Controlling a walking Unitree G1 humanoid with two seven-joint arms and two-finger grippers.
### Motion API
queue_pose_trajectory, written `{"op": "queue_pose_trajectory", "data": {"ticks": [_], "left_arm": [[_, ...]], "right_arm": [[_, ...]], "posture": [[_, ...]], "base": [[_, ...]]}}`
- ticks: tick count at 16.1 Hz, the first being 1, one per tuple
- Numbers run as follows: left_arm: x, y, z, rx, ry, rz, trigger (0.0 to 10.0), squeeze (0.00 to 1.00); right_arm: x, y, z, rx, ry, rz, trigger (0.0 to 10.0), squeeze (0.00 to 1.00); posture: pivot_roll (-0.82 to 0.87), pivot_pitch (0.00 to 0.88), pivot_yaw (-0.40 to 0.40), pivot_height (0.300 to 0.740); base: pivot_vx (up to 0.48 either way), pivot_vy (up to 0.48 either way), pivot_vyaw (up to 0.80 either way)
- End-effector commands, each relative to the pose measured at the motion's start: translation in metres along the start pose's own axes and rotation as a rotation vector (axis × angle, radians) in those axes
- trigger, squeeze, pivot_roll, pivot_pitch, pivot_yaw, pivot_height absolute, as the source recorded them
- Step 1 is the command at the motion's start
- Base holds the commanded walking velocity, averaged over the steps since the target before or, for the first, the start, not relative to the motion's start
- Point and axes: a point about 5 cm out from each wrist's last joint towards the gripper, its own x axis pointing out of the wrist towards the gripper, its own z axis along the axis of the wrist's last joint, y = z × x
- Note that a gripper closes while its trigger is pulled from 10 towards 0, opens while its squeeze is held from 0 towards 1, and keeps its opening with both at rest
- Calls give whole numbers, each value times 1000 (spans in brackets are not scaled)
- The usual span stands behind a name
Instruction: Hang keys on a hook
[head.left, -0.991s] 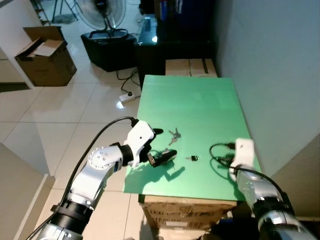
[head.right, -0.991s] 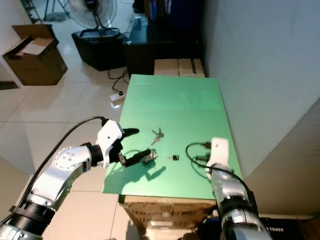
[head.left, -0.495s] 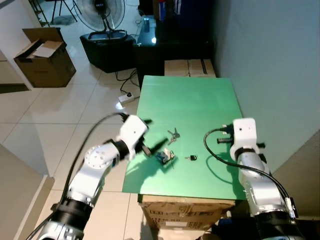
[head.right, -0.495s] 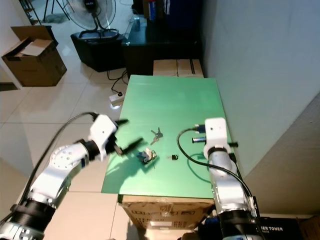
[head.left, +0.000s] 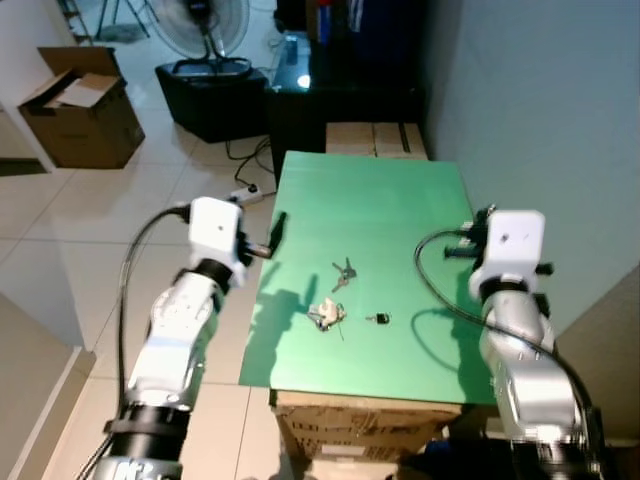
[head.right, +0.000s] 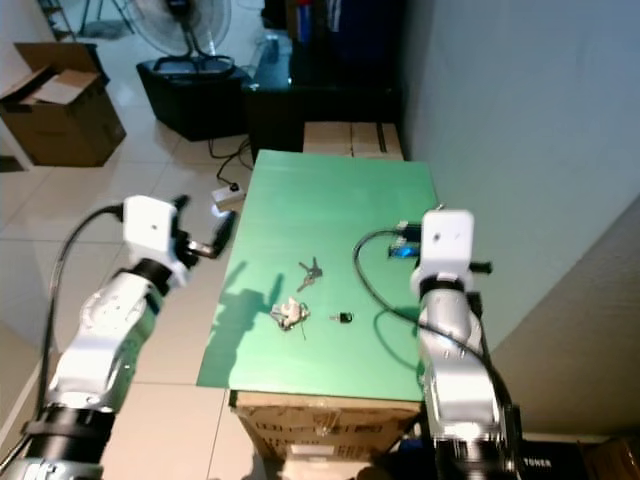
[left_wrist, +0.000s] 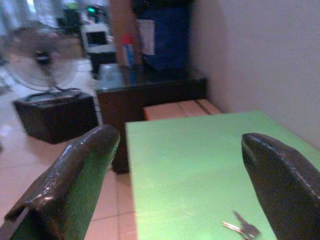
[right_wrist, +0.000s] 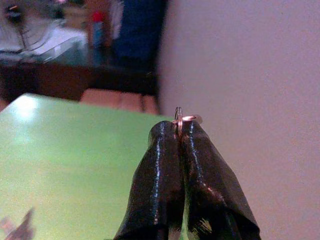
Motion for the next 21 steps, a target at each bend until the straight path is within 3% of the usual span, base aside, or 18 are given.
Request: {"op": "queue_pose_trajectory", "data": {"ticks": [1,3,7,13,16,21], "left_arm": [[0,-2,4,17,-1,25,10000,0],[0,-2,8,68,28,40,10000,0],[-6,3,7,92,59,79,10000,0],[-11,1,9,98,75,93,10000,0],[-11,-1,12,69,42,114,10000,0],[-5,-10,18,107,3,103,10000,0]], "right_arm": [[-5,2,2,15,-9,56,10000,0],[-14,9,0,39,4,133,10000,0],[-25,11,-10,79,46,132,10000,0],[-16,9,-7,90,46,155,10000,0],[-14,13,-4,66,41,203,10000,0],[-10,9,-5,60,46,210,10000,0]], "posture": [[-172,0,38,740],[-165,0,46,740],[-127,0,42,740],[-92,0,27,740],[-98,0,18,740],[-102,0,19,740]], "base": [[0,0,0],[0,0,0],[-301,0,0],[-274,0,0],[0,0,800],[0,0,800]]}}
